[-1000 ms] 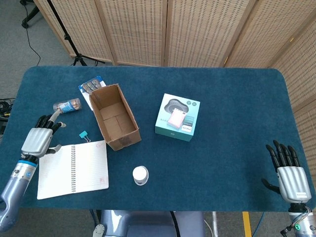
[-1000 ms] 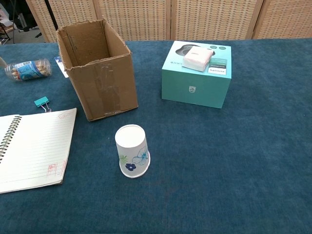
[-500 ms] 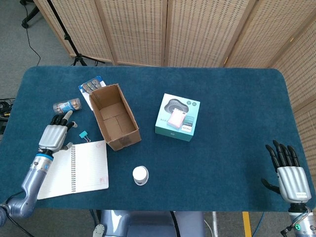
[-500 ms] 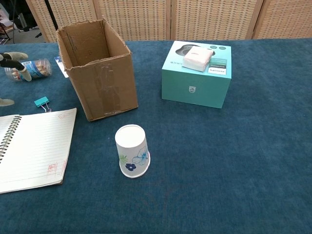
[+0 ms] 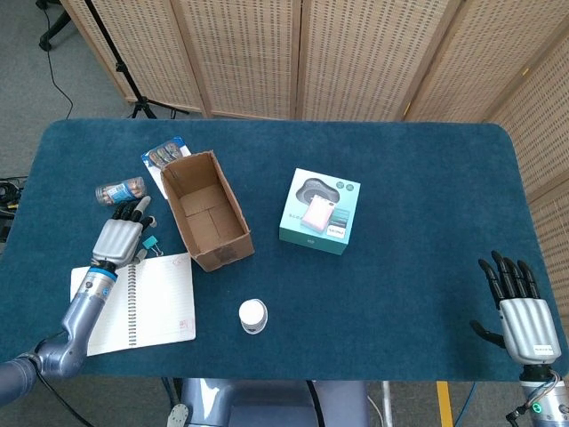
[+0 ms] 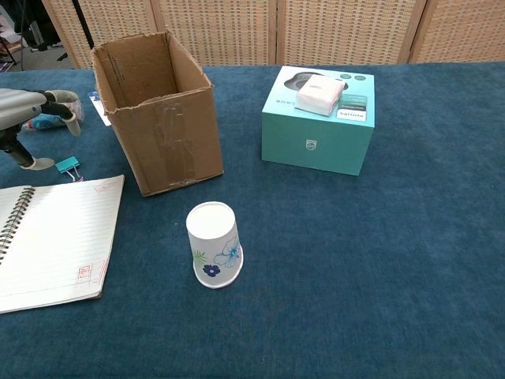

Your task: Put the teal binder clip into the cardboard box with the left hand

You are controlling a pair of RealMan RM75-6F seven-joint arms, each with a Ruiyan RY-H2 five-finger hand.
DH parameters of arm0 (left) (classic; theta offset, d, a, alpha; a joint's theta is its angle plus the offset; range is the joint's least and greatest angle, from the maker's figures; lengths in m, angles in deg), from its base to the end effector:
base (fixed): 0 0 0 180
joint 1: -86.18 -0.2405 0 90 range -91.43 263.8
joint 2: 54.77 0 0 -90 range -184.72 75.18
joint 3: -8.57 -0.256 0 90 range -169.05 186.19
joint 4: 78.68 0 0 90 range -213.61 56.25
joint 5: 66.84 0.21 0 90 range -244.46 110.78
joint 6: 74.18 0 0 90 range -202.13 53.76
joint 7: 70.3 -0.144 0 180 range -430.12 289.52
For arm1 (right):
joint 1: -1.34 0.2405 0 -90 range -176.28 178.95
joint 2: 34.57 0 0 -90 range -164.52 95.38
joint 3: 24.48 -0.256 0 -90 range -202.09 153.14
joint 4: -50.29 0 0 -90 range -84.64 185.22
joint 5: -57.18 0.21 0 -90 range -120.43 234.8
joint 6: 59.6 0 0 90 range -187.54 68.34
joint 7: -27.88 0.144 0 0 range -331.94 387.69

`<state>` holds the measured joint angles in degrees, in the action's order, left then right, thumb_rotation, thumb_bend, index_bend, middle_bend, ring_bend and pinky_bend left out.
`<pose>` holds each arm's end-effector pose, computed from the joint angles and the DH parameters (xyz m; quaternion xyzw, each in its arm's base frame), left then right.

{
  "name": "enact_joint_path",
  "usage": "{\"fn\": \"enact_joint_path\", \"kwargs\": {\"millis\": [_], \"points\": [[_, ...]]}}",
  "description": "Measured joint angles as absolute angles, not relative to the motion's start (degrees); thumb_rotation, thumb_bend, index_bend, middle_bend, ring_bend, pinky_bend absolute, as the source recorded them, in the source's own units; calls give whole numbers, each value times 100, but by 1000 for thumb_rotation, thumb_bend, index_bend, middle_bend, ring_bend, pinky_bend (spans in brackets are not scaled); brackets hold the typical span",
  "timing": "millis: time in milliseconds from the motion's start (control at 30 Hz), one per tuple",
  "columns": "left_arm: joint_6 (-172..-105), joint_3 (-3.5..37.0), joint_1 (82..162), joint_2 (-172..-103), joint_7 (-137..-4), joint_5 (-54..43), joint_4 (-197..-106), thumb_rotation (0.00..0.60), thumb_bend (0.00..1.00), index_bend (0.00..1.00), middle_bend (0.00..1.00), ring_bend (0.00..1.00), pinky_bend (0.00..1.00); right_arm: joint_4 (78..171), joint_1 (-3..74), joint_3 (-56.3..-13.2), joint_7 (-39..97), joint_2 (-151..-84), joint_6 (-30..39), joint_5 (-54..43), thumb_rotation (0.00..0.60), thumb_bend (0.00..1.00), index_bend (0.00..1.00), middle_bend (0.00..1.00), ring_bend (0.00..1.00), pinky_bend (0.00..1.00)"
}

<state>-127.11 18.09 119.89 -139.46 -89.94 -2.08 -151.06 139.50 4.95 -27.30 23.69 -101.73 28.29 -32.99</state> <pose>-0.2627 0.3518 0.0307 -0.7180 -0.3649 -0.2641 0.5307 -0.3086 -0.1741 0.1492 0.6147 -0.3419 0.3881 0.5955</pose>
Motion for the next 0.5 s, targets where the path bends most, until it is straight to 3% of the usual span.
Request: {"fn": "enact_joint_path", "kwargs": {"millis": [500], "points": [[-12434, 1577, 12236, -13683, -9378, -225, -15070, 600, 315, 331, 0, 0, 0, 13909, 478, -2705, 2371, -10206, 2885, -3361, 600, 156, 0, 0, 0, 0]]}}
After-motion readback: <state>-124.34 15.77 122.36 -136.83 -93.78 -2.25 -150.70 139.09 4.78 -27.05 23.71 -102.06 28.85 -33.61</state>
